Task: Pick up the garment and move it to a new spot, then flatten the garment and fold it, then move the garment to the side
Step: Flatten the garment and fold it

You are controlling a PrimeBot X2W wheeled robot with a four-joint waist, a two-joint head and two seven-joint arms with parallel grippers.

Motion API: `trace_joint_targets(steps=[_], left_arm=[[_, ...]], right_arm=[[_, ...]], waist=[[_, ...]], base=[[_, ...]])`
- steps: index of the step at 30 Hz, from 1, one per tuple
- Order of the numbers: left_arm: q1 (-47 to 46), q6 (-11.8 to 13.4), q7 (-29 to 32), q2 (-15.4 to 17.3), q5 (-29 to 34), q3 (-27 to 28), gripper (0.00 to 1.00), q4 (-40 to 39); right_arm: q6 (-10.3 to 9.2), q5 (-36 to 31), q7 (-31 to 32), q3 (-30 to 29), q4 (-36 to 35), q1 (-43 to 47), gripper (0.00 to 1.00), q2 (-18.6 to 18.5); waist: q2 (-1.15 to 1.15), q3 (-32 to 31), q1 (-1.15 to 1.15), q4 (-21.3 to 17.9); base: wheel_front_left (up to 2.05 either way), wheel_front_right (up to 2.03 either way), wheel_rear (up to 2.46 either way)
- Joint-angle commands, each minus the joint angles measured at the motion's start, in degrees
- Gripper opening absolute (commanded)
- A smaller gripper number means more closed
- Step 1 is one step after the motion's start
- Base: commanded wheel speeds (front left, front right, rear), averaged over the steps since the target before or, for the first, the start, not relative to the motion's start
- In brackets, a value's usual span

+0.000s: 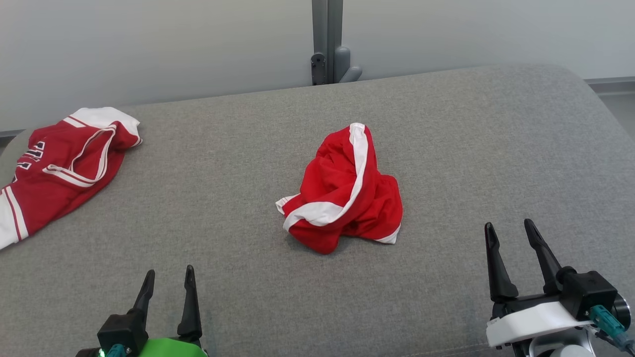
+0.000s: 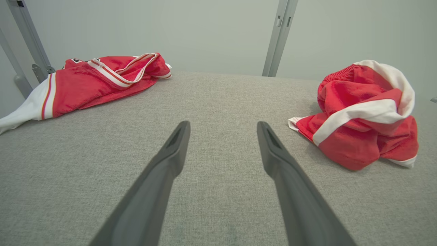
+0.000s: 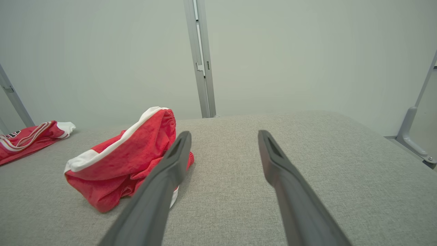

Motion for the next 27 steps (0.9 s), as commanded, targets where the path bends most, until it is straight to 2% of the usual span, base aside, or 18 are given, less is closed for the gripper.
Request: trace_joint_targets(steps=[1,7,13,16,21,27], left_arm=[[-0.28,-0.52,-0.02,-0.26,0.64,0.4,1.0,0.15],[-2.13,-2.39,-0.02,-0.64,1.45,-1.38,1.0,1.32],[-7.15,-4.55,-0.02,-0.87,0.25,-7.67,1.0,5.49],[-10.33,-5.3,-0.02,-0.9,-1.25,-12.56,1.0,9.54],[-16.05,-5.58,-0.02,-0.79,-4.26,-18.36,1.0,16.48],[-21.37,-4.52,-0.02,-0.81,-6.91,-17.78,1.0,23.19]], right_arm=[[-0.03,0.09,-0.22,-0.07,-0.04,-0.14,1.0,-0.15],[-0.03,-0.01,-0.22,0.28,-0.14,-0.78,1.0,-0.15],[-0.03,-0.24,-0.22,1.26,-0.08,-1.64,1.0,-0.15],[-0.04,-0.39,-0.22,1.89,-0.23,-2.29,1.0,-0.15],[-0.03,-0.26,-0.22,2.34,-0.29,-3.49,1.0,-0.14],[-0.04,0.22,-0.22,2.58,-0.54,-4.63,1.0,-0.15]], waist=[[0.58,0.17,0.0,-0.02],[0.58,0.86,0.0,-0.45],[0.58,2.19,0.0,-1.8],[0.58,3.32,0.0,-3.13],[0.58,5.68,0.0,-5.93],[0.58,8.31,0.0,-9.04]], base=[[0.0,0.0,0.0],[0.0,0.0,0.0],[0.0,0.0,0.0],[0.0,0.0,0.0],[0.0,0.0,0.0],[0.0,0.0,0.0]])
